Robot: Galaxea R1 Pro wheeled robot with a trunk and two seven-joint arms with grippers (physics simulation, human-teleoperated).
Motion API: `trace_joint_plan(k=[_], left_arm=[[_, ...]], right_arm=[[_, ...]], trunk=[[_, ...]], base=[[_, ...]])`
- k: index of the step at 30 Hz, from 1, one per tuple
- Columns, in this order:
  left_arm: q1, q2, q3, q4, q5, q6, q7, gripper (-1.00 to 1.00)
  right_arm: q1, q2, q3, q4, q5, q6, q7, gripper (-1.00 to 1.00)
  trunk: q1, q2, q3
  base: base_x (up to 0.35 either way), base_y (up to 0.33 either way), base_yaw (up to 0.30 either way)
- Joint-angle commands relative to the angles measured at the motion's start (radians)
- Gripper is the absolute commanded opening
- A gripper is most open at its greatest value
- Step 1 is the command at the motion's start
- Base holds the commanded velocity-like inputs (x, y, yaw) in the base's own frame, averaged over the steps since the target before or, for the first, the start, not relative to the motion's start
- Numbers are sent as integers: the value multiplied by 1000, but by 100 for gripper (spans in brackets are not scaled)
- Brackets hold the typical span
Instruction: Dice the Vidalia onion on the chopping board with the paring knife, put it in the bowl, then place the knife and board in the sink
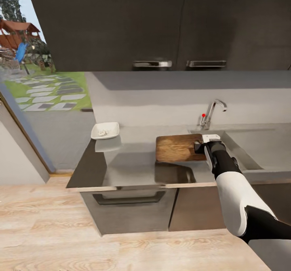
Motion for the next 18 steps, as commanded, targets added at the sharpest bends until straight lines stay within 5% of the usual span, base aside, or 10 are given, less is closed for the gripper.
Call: trace_joint_plan(k=[1, 9, 11, 16, 18], left_arm=[[0, 0, -9, -1, 10, -2, 4, 100], [0, 1, -9, -1, 10, -3, 4, 100], [0, 1, -9, -1, 10, -3, 4, 100], [0, 1, -9, -1, 10, -3, 4, 100], [0, 1, -9, -1, 10, -3, 4, 100]], right_arm=[[-1, 1, -5, -2, 8, 3, 7, -100], [-1, -4, -12, 17, 11, -22, -2, -100], [-1, -7, -44, 22, 10, -57, -19, -100], [-1, -1, -355, 27, 7, -160, -247, -100], [-1, 2, -396, 29, 6, -205, -316, -100]], trunk=[[1, -2, -2], [1, -2, -2], [1, -2, -2], [1, -2, -2], [1, -2, -2]], base=[[42, -305, 84], [9, -283, 18], [0, -71, 1], [0, -14, 0], [0, -2, 0]])
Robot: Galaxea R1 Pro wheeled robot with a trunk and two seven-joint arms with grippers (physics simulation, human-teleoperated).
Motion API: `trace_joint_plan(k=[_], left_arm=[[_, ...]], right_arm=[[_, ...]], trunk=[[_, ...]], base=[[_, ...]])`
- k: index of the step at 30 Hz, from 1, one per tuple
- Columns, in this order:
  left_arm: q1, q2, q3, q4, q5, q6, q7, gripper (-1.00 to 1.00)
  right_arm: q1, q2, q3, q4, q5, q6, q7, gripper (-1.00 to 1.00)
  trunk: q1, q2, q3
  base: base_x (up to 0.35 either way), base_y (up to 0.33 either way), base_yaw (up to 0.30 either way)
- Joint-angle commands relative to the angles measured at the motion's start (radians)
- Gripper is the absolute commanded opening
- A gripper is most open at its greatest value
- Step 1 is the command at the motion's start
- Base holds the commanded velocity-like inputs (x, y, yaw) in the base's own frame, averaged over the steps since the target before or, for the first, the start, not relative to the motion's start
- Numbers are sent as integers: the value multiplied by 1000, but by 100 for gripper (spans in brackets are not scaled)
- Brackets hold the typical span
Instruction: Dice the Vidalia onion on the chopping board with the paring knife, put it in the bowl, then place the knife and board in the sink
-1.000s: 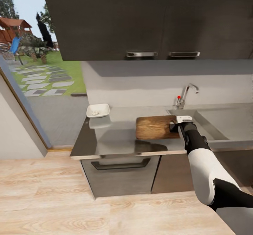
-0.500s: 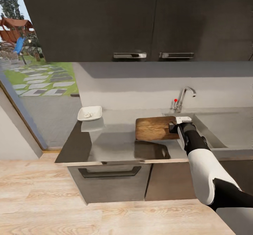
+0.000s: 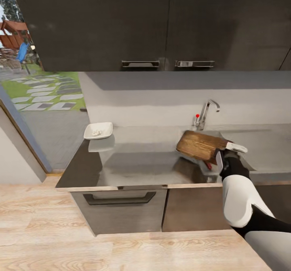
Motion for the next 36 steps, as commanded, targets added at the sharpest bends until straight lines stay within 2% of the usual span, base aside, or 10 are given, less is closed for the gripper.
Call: trace_joint_plan(k=[1, 2, 6, 11, 13, 23, 24, 29, 36], left_arm=[[0, 1, -9, -2, 10, -2, 4, 100], [0, 1, -9, -2, 10, -2, 4, 100], [0, 1, -9, -2, 10, -2, 4, 100], [0, 1, -9, -2, 10, -2, 4, 100], [0, 0, -9, -2, 10, -2, 4, 100], [0, 0, -9, -3, 10, -2, 4, 100], [0, 0, -9, -3, 10, -2, 4, 100], [0, 0, -9, -3, 10, -2, 4, 100], [0, 1, -9, -3, 10, -8, 4, 100]], right_arm=[[-1, 3, -15, 4, -4, -13, -26, -100], [-1, 3, -26, 21, -4, -26, -62, -100], [-1, 0, -40, 76, -19, -54, -134, -100], [-1, -6, -43, 87, -120, -70, -229, -100], [-1, -8, -43, 87, -141, -70, -255, -100], [-1, -14, -47, 78, -152, -77, -272, -100], [-1, -15, -54, 76, -155, -77, -278, -100], [-1, -35, -138, 72, -188, -109, -322, -100], [-1, -57, -163, 73, -190, -123, -331, -100]], trunk=[[1, -2, -2], [1, -2, -2], [1, -2, -2], [1, -2, -2], [1, -2, -2], [1, -2, -2], [1, -2, -2], [1, -2, -2], [1, -2, -2]], base=[[0, -1, 0], [0, 0, 0], [0, 0, 0], [63, 0, 0], [258, 0, 0], [308, 0, 0], [316, 0, 0], [302, 0, 0], [61, 0, 0]])
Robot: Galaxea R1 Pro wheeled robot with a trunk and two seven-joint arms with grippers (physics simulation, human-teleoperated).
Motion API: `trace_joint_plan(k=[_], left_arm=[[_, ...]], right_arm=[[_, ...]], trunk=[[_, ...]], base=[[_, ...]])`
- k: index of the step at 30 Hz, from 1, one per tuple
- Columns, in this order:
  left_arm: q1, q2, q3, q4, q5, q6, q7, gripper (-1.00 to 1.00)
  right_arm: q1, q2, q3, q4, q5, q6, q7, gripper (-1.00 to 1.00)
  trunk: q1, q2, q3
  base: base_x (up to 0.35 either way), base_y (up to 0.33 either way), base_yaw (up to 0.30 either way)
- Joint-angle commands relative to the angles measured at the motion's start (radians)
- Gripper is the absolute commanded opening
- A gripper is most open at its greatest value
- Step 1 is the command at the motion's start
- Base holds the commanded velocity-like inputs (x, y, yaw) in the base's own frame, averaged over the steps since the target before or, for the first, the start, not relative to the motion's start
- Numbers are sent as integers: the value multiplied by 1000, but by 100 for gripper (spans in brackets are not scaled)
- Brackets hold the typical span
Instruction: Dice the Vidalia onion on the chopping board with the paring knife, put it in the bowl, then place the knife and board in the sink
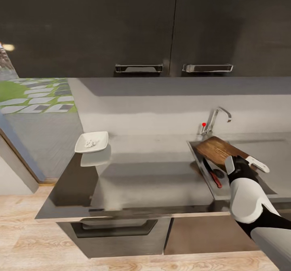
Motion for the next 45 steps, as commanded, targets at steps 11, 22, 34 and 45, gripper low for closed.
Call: trace_joint_plan(k=[11, 22, 34, 45], left_arm=[[0, 1, -9, -2, 10, -4, 5, 100], [0, 0, -9, -2, 10, -3, 6, 100], [0, 0, -9, 0, 10, -2, 6, 100], [0, 0, -9, -1, 10, -2, 6, 100]], right_arm=[[-1, -6, -124, 13, 4, -46, -64, -100], [-1, 4, -155, 14, 4, -48, -68, -100], [-1, 3, -158, 20, 6, -48, -68, -100], [-1, 2, -238, 20, 6, -50, -66, -100]], trunk=[[1, -2, -2], [1, -2, -2], [1, -2, -16], [1, -2, -34]], base=[[1, 0, 0], [112, 0, 0], [82, 0, 0], [141, 0, 0]])
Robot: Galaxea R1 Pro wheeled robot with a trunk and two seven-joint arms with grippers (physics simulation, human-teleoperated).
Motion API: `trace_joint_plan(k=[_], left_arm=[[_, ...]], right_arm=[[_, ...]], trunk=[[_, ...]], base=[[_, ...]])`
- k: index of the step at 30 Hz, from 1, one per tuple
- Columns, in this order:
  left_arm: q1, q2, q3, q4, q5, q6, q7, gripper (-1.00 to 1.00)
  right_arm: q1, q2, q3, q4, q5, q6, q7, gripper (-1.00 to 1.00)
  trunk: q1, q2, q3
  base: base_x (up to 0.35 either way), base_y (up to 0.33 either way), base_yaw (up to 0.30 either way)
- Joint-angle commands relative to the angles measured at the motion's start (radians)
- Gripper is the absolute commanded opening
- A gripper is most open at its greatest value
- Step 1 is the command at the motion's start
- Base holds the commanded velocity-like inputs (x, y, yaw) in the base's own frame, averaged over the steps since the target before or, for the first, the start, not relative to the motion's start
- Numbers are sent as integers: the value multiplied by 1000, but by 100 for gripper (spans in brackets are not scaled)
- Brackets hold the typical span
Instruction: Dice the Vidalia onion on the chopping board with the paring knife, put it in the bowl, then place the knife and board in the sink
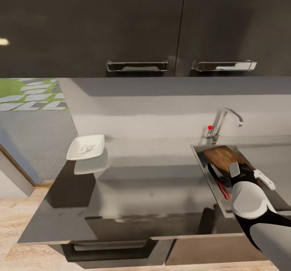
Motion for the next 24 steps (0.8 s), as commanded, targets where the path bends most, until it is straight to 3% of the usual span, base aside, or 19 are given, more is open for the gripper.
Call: trace_joint_plan(k=[1, 8, 15, 24], left_arm=[[0, 0, -9, -2, 10, -2, 4, 100], [0, 0, -9, -2, 10, -3, 4, 100], [0, 0, -9, -3, 10, -4, 4, 100], [0, 0, -9, -2, 11, -4, 4, 100]], right_arm=[[-2, 0, -6, -1, 10, 8, 1, -100], [-2, 1, -23, 0, 11, 6, 0, -100], [-2, 2, -133, 7, 14, -40, -2, -100], [-2, 1, -144, 22, 16, -54, -23, -100]], trunk=[[1, -2, -3], [1, -2, -15], [1, -2, -26], [1, -2, -40]], base=[[223, 0, 0], [167, 0, 0], [12, 0, 0], [0, 0, 0]])
